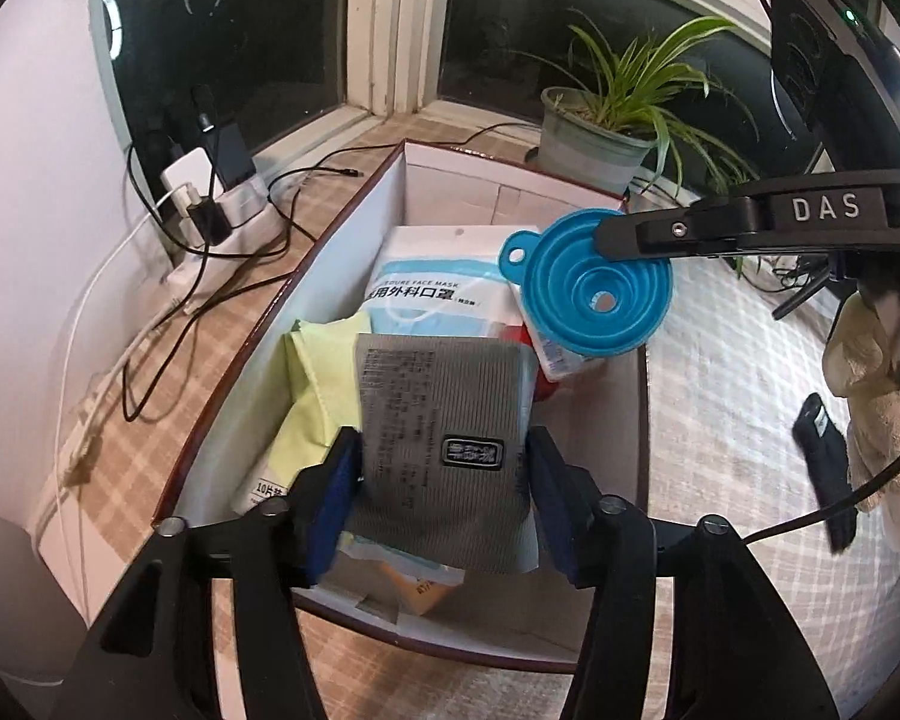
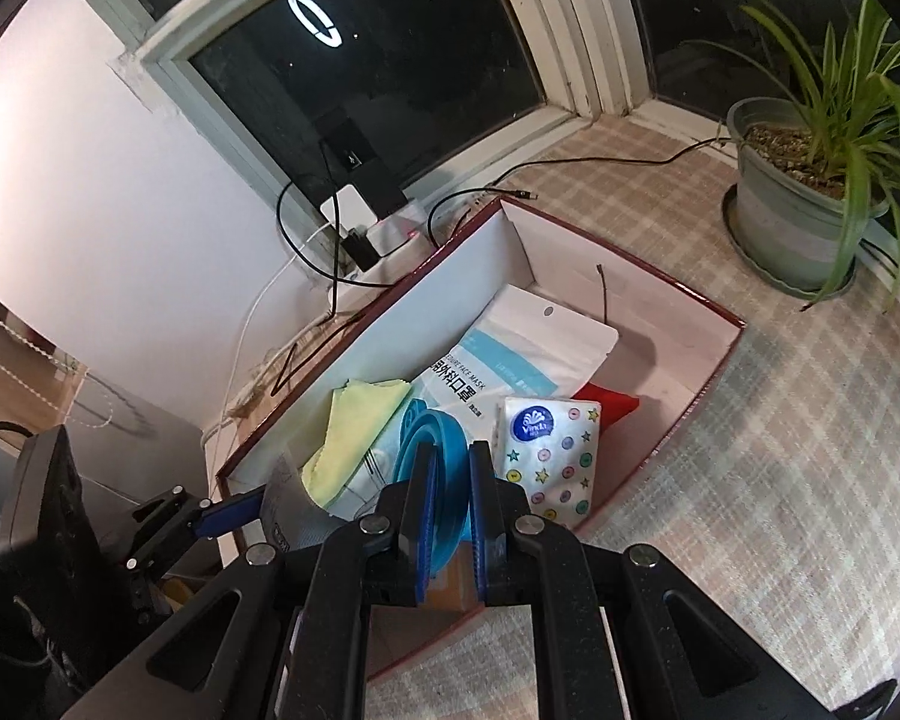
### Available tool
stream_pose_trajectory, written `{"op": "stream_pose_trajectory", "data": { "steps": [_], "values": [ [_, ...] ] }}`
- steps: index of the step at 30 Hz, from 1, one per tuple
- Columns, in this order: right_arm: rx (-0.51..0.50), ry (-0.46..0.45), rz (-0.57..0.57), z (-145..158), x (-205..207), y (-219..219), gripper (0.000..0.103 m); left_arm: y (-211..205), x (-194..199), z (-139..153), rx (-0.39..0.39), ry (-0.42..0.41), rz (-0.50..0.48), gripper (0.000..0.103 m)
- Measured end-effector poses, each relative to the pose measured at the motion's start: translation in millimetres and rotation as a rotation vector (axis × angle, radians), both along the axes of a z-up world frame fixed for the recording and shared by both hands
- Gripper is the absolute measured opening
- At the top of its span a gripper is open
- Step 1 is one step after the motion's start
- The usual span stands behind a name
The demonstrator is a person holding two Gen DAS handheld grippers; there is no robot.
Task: Organize soft objects
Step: 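Open both grippers over the shoebox to drop the sachet and funnel, then move both tools back toward the black glove on the floor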
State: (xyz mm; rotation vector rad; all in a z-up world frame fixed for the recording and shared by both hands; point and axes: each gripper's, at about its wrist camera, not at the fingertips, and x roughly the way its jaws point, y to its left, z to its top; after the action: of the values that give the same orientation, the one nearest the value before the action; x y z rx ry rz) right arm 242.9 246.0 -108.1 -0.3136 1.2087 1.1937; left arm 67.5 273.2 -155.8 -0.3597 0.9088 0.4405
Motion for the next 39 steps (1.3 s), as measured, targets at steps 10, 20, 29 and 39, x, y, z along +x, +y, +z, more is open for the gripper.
{"op": "stream_pose_trajectory", "data": {
  "steps": [10, 20, 29, 39],
  "values": [
    [0.012, 0.057, 0.026, -15, -3, 32, 0.018, 10, -3, -4, 0.016, 0.032, 0.045, 0.071],
    [0.054, -0.025, 0.04, 1, -15, 25, 0.055, 9, -20, 3, 0.011, 0.005, 0.065, 0.071],
    [0.089, -0.031, -0.011, 25, -7, -22, 0.055, -14, -31, 23, 0.016, -0.036, 0.04, 0.071],
    [0.145, -0.069, -0.104, 48, -2, -131, 0.067, -56, -33, 40, -0.016, -0.096, -0.019, 0.071]
  ]
}}
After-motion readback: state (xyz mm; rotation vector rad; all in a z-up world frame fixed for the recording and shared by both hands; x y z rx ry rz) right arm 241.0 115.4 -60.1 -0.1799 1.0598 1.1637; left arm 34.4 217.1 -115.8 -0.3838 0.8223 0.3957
